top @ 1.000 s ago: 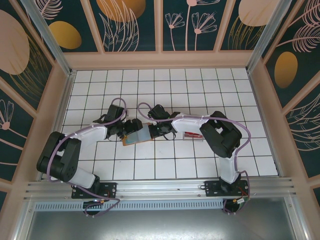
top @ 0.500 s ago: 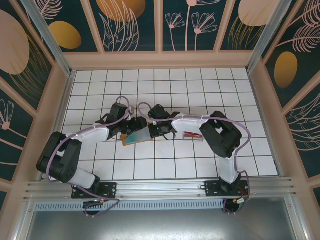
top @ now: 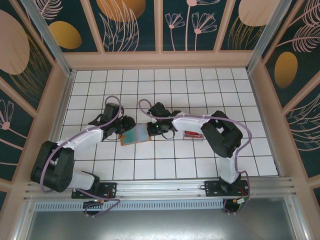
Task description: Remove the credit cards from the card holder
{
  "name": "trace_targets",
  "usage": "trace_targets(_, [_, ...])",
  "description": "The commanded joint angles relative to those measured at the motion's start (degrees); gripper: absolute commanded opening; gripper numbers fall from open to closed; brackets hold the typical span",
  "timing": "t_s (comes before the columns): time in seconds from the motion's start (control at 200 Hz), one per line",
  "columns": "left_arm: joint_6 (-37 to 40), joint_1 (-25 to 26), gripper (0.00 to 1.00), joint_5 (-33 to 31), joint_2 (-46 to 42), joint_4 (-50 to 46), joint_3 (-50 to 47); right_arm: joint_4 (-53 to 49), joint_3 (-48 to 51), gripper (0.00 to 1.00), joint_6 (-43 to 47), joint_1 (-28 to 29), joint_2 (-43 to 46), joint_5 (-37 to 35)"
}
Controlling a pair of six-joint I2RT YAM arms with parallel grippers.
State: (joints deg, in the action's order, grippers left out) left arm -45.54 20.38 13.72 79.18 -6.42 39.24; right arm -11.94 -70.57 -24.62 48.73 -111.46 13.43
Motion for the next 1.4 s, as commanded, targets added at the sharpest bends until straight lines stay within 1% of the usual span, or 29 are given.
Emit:
trace_targets(0.0, [0.69,-1.02,0.22,-5.23,-1.99,-5.64,-1.66,1.39,-4.13,0.07,-1.48,-0.04,0.61,4.91])
trace_targets(0.05, [0.80,-1.18,0.19,-5.97,-1.70,-6.10,-2.03,1.24,-5.46,0.08,-1.48,0.08,-0.21,6.34])
trace_targets(0.165, [0.94,-1.42,0.07,-5.91,0.37,-6.53,-2.41,-0.06,-9.19,0.08,-1.25,0.31,-2.86,9.16])
trace_targets(0.215, [0.91,-1.44,0.05,-5.51,1.03,-6.18,-2.83,-0.51,-10.47,0.09,-1.13,0.36,-4.09,10.62])
trace_targets(0.43, [0.93,-1.49,0.05,-7.32,0.82,-6.56,-3.69,-1.29,-13.42,0.14,-0.96,0.33,-7.97,15.15])
trace_targets(0.736, [1.96,-2.26,0.05,-9.58,0.82,-8.18,-3.80,-3.52,-17.85,0.14,-0.88,0.58,-12.62,17.73])
trace_targets(1.136, [0.37,-2.32,0.04,-6.37,2.63,-4.86,-7.16,-5.71,-20.66,0.14,-1.23,0.83,-16.55,18.82])
trace_targets(1.396, [-0.05,-2.33,0.04,-5.17,2.70,-3.87,-7.71,-6.41,-21.51,0.16,-1.18,1.10,-17.83,19.53])
